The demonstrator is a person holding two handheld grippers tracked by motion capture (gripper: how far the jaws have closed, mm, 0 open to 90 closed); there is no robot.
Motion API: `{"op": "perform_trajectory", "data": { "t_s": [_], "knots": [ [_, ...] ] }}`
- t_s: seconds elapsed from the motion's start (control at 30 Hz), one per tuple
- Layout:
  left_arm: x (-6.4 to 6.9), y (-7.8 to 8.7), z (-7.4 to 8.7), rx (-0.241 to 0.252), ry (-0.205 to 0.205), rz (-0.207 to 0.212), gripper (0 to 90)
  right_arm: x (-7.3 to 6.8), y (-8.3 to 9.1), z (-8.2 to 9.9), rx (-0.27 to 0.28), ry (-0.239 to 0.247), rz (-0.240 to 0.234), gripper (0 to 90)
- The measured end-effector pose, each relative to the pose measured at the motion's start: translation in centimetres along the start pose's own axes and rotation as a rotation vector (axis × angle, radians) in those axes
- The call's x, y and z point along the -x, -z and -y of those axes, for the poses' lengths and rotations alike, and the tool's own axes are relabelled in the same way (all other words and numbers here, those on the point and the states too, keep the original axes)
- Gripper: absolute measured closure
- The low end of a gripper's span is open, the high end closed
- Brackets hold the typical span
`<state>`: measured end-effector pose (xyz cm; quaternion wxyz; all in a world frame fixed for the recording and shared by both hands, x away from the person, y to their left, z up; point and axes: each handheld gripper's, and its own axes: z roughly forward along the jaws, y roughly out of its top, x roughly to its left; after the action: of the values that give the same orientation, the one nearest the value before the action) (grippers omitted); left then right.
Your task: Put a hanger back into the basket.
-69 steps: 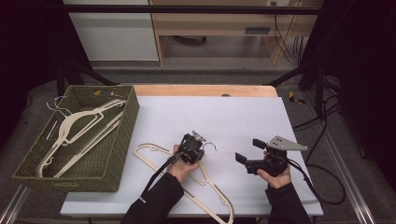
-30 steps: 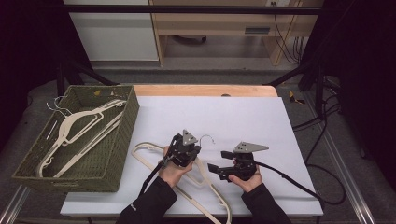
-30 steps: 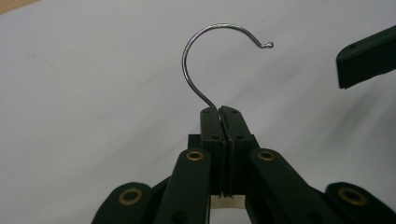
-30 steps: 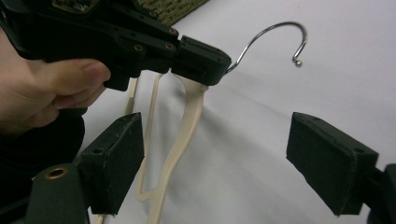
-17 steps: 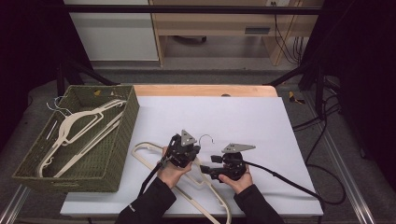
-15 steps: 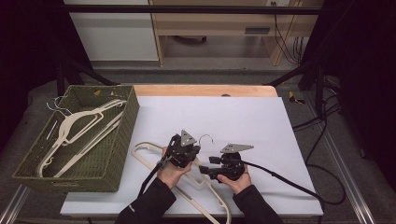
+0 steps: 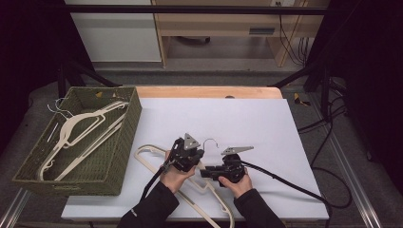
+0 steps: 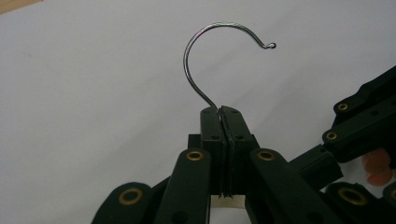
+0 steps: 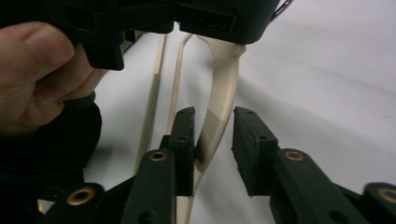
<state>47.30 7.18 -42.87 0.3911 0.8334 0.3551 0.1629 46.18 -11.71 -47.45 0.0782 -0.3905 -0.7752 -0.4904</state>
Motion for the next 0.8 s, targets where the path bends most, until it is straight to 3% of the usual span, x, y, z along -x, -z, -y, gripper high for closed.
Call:
{"op": "perform_trajectory", "data": {
  "t_s": [0.27, 0.4, 0.53, 0.8],
  "knots": [
    [-0.2, 0.6, 0.0, 0.018, 0.010, 0.020, 88.5, 0.0, 0.1, -0.2, -0.010, -0.051, -0.022, 77.2],
    [-0.8, 1.6, 0.0, 0.039, 0.016, 0.083, 86.5, -0.3, 0.4, -0.3, 0.003, -0.056, -0.035, 78.9],
    [-1.9, 3.5, -0.3, 0.069, 0.032, 0.125, 72.1, -0.5, 0.7, -0.4, 0.018, -0.054, -0.042, 80.7],
    [-3.4, 7.0, 0.1, 0.131, -0.006, 0.128, 38.4, -1.0, 1.8, -0.9, 0.060, -0.041, -0.070, 85.1]
  ]
}}
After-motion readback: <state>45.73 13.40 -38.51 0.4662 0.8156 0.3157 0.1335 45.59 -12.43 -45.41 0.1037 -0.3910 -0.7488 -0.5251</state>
